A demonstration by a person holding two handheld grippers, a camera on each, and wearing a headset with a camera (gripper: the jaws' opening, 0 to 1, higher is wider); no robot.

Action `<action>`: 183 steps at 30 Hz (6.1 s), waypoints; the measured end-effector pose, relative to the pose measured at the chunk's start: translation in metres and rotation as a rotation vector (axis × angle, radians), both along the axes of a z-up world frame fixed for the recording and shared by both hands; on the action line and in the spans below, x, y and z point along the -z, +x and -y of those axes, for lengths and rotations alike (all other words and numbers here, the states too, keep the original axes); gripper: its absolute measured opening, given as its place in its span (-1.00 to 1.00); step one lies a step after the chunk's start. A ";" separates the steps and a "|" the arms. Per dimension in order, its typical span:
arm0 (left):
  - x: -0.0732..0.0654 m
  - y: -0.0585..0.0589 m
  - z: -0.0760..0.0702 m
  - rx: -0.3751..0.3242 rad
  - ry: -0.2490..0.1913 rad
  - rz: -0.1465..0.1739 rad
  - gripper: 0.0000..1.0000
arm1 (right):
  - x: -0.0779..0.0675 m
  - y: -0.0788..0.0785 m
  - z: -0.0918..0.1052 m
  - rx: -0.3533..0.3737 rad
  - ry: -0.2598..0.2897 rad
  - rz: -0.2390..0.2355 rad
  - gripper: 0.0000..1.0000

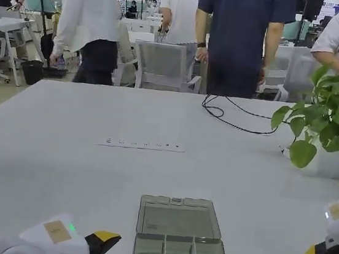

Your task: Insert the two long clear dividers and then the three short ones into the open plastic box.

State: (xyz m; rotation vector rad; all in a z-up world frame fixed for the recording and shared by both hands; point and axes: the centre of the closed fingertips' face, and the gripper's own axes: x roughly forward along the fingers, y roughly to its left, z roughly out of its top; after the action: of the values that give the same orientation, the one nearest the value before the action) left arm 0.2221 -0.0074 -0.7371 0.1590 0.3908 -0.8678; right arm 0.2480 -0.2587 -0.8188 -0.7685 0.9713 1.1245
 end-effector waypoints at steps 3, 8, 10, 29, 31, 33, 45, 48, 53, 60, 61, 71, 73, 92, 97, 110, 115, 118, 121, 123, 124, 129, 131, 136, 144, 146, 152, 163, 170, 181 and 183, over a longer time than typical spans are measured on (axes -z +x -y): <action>0.000 0.000 0.000 -0.003 0.002 -0.002 0.57 | 0.005 -0.003 0.009 -0.009 -0.032 -0.005 -0.01; 0.002 0.001 0.000 -0.003 0.012 -0.004 0.55 | 0.013 -0.005 0.023 -0.036 -0.084 -0.018 -0.02; 0.002 0.001 0.000 -0.005 0.015 -0.004 0.54 | 0.016 -0.004 0.027 -0.037 -0.095 -0.021 -0.05; 0.003 -0.002 -0.008 -0.031 0.046 -0.004 0.46 | 0.035 0.001 0.057 -0.125 -0.215 -0.026 -0.23; 0.003 -0.002 -0.008 -0.032 0.045 -0.005 0.46 | 0.035 0.001 0.058 -0.130 -0.218 -0.027 -0.23; 0.003 -0.002 -0.008 -0.031 0.047 -0.003 0.46 | 0.035 0.003 0.060 -0.129 -0.217 -0.026 -0.23; 0.003 -0.003 -0.007 -0.033 0.055 -0.004 0.44 | 0.036 0.003 0.062 -0.138 -0.203 -0.027 -0.27; 0.002 -0.004 -0.006 -0.033 0.056 -0.004 0.44 | 0.036 0.004 0.060 -0.146 -0.205 -0.024 -0.27; 0.003 -0.003 -0.007 -0.035 0.057 -0.007 0.42 | 0.036 0.006 0.058 -0.161 -0.206 -0.018 -0.27; 0.004 -0.003 -0.006 -0.037 0.061 -0.012 0.41 | 0.036 0.007 0.057 -0.178 -0.203 -0.027 -0.26; 0.003 -0.003 -0.006 -0.037 0.059 -0.013 0.41 | 0.036 0.006 0.057 -0.178 -0.201 -0.032 -0.27; 0.004 -0.003 -0.006 -0.039 0.062 -0.017 0.39 | 0.037 0.006 0.057 -0.157 -0.168 -0.051 -0.34; 0.003 -0.003 -0.007 -0.040 0.063 -0.017 0.39 | 0.037 0.006 0.056 -0.151 -0.165 -0.049 -0.34; 0.004 -0.004 -0.011 -0.052 0.031 -0.044 0.26 | 0.010 0.024 0.031 -0.090 -0.120 0.157 -0.36; 0.003 -0.002 -0.010 -0.075 -0.018 -0.067 0.21 | -0.010 0.028 0.007 -0.088 -0.069 0.235 -0.36; -0.009 0.004 -0.002 -0.111 -0.150 -0.103 0.05 | -0.049 0.037 -0.071 -0.190 0.080 0.396 -0.36; -0.013 0.006 0.001 -0.111 -0.179 -0.108 -0.05 | -0.061 0.033 -0.109 -0.232 0.135 0.428 -0.35; -0.016 0.007 0.002 -0.109 -0.198 -0.110 -0.14 | -0.069 0.030 -0.134 -0.264 0.164 0.453 -0.35; -0.018 0.008 0.004 -0.110 -0.227 -0.124 -0.23 | -0.075 0.027 -0.154 -0.284 0.192 0.467 -0.35; -0.020 0.009 0.005 -0.113 -0.248 -0.131 -0.31 | -0.079 0.025 -0.164 -0.296 0.204 0.474 -0.35; -0.021 0.010 0.006 -0.117 -0.259 -0.135 -0.33 | -0.080 0.025 -0.169 -0.298 0.211 0.480 -0.35; -0.024 0.013 0.005 -0.142 -0.311 -0.162 -0.46 | -0.092 0.021 -0.196 -0.323 0.258 0.505 -0.35; -0.025 0.014 0.003 -0.154 -0.339 -0.170 -0.51 | -0.094 0.019 -0.203 -0.331 0.264 0.516 -0.35; -0.028 0.017 0.003 -0.178 -0.417 -0.208 -0.62 | -0.099 0.015 -0.219 -0.344 0.294 0.528 -0.35; -0.026 0.019 0.004 -0.180 -0.428 -0.237 -0.86 | -0.102 0.008 -0.233 -0.360 0.325 0.535 -0.35; -0.026 0.019 0.003 -0.181 -0.431 -0.241 -0.89 | -0.103 0.006 -0.235 -0.365 0.330 0.536 -0.35; -0.024 0.018 0.003 -0.191 -0.453 -0.275 -1.00 | -0.103 0.005 -0.239 -0.364 0.331 0.547 -0.35; -0.021 0.018 0.002 -0.228 -0.534 -0.396 -1.00 | -0.102 0.005 -0.240 -0.356 0.320 0.564 -0.35; -0.024 0.018 0.002 -0.255 -0.545 -0.432 -1.00 | -0.103 0.005 -0.240 -0.353 0.311 0.587 -0.35; -0.029 0.013 -0.002 -0.263 -0.542 -0.414 -1.00 | -0.110 0.001 -0.245 -0.331 0.349 0.586 -0.33; -0.028 0.013 -0.002 -0.264 -0.545 -0.418 -1.00 | -0.110 0.000 -0.245 -0.331 0.351 0.583 -0.33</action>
State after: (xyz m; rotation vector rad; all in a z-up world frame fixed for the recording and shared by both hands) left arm 0.2348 -0.0050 -0.7087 -0.5754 0.5349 -0.7146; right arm 0.2481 -0.0137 -0.7092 -0.9130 0.1533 1.2115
